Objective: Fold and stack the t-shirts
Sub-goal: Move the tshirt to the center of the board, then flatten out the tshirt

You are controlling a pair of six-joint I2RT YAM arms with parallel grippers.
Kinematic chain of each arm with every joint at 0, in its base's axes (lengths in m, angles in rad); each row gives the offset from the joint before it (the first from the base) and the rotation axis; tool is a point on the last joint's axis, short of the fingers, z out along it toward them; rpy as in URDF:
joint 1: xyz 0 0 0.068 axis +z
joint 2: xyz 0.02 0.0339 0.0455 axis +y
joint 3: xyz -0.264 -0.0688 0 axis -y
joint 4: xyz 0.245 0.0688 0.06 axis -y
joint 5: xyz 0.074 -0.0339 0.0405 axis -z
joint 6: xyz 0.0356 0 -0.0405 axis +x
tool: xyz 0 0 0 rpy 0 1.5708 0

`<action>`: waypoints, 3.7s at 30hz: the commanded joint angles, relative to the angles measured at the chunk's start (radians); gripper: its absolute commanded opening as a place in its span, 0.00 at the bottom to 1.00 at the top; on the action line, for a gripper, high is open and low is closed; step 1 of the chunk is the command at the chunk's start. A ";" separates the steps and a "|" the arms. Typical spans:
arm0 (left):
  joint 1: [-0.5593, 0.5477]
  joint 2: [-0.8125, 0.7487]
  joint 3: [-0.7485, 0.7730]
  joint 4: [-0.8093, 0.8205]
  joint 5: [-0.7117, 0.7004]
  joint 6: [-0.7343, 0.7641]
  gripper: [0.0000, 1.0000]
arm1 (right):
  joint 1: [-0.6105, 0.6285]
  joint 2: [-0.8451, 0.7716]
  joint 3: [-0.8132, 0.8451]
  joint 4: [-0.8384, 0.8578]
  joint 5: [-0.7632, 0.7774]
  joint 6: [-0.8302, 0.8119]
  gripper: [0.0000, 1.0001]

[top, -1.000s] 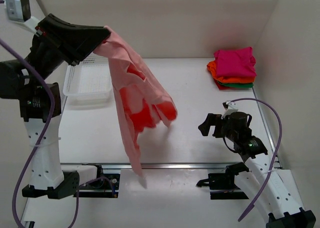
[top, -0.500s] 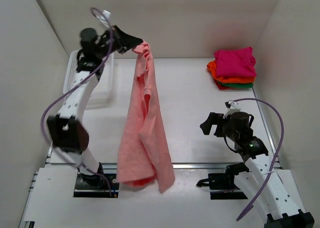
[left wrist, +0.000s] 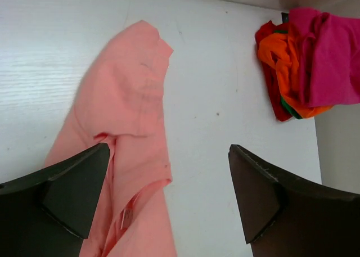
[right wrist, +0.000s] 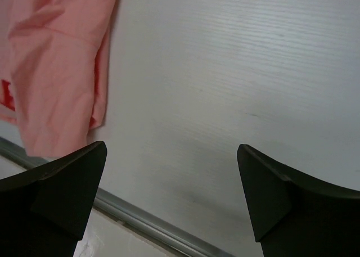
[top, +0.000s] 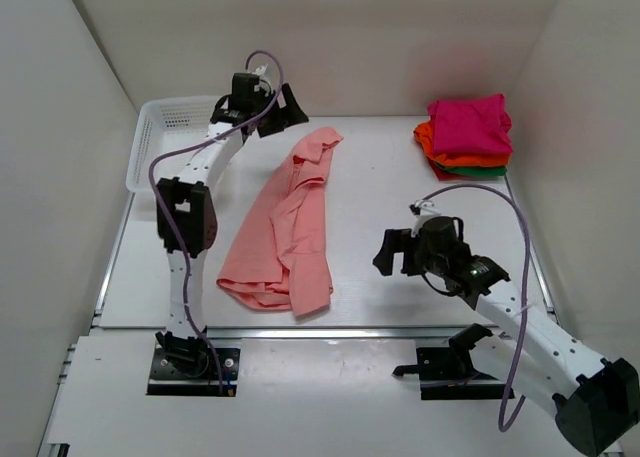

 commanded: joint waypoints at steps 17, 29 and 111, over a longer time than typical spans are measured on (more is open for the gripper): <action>0.285 -1.313 -1.310 0.057 0.000 0.034 0.99 | 0.687 0.673 0.358 0.183 0.302 0.080 0.37; 0.306 -1.426 -1.364 0.009 -0.037 0.023 0.99 | 0.818 0.899 0.510 0.139 0.322 0.087 0.66; -0.388 -1.566 -1.900 0.198 -0.144 -0.270 0.43 | -0.417 0.247 0.179 0.028 0.308 -0.015 0.00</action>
